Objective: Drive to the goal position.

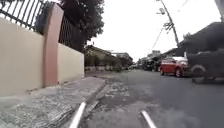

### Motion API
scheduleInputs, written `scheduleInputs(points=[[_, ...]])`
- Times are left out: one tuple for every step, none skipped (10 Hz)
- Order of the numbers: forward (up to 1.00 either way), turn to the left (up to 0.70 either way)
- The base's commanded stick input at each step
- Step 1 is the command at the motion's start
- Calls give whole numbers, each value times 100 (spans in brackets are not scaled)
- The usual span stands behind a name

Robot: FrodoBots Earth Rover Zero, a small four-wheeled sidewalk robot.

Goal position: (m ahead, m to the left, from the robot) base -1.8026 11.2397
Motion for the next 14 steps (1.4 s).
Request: scheduleInputs(points=[[0,-85],[0,-80],[0,0],[0,0],[0,0],[0,0],[0,0],[0,0],[0,0],[0,0],[0,1],[0,11],[0,1],[0,0]])
